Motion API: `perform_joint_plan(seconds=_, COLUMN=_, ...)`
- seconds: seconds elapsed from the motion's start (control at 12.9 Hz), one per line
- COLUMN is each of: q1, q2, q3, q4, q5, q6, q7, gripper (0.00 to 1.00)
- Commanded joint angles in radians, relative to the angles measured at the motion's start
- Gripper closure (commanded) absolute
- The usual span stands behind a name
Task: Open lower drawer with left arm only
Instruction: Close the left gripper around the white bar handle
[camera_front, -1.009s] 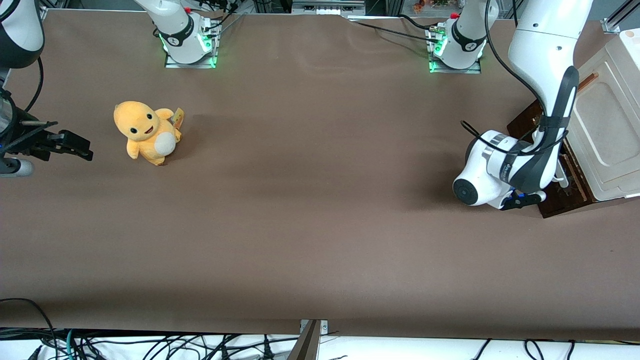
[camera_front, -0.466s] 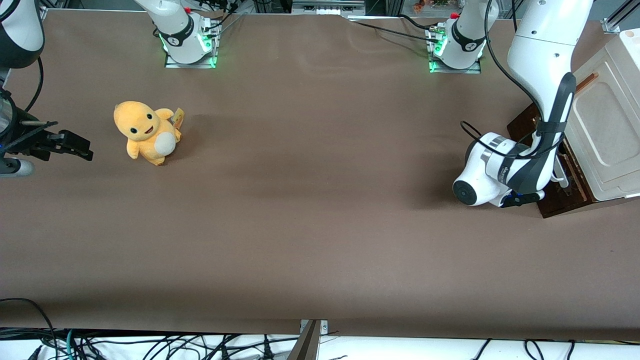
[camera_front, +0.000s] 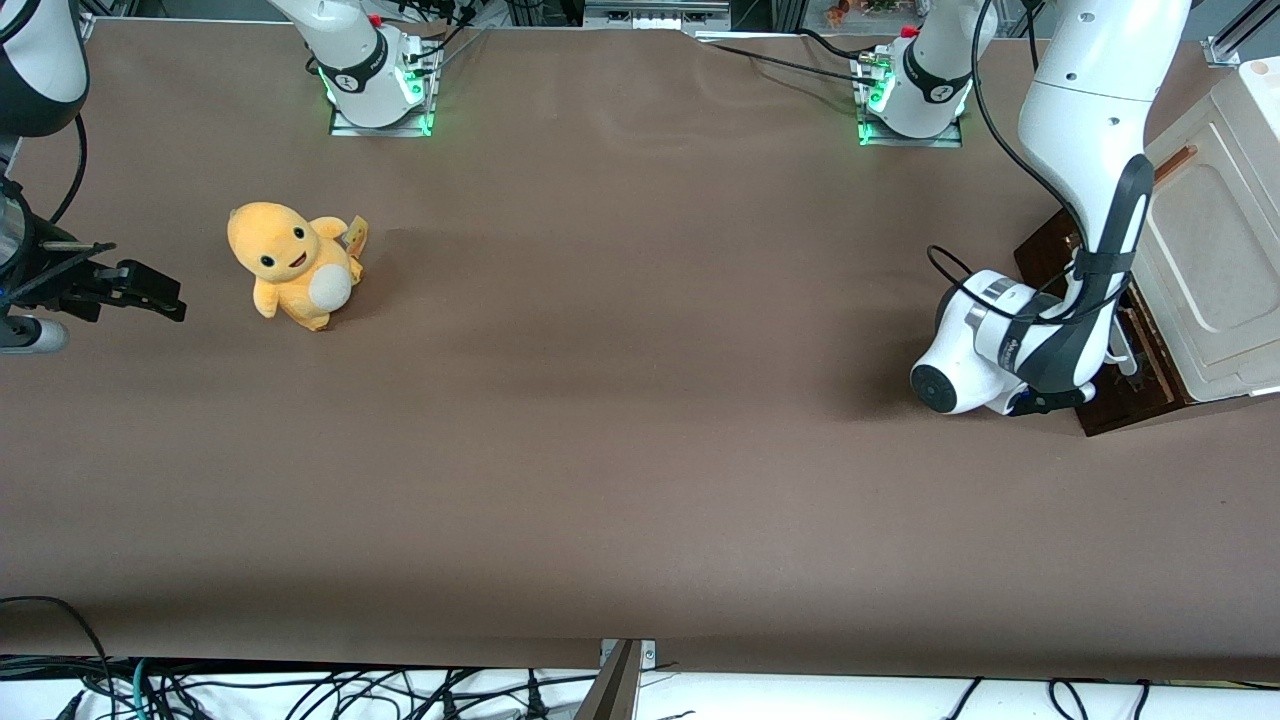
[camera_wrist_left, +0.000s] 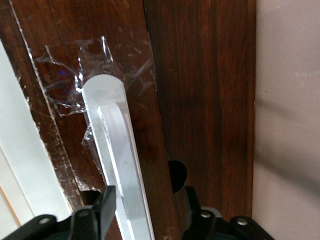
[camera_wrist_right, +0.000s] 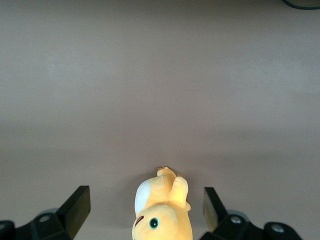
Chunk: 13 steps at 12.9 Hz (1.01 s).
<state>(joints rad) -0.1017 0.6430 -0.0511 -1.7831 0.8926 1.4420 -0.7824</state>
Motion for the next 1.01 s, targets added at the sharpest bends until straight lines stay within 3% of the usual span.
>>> perform_joint_plan(seconds=0.0, q1=0.004, q2=0.007, q3=-0.007, q4=-0.002, q5=0.052, q6=-0.043, q7=-0.009, gripper=0.78)
perform_joint_plan(seconds=0.08, q1=0.004, q2=0.007, q3=-0.007, q4=-0.002, q5=0.054, q6=-0.049, q7=-0.008, gripper=0.88)
perform_joint_plan(seconds=0.23, q1=0.004, q2=0.007, q3=-0.007, q4=-0.002, q5=0.054, q6=-0.051, q7=-0.001, gripper=0.98)
perform_joint_plan(seconds=0.93, q1=-0.023, q2=0.012, q3=-0.055, q4=0.037, q5=0.028, q6=-0.08, q7=0.008, gripper=1.0)
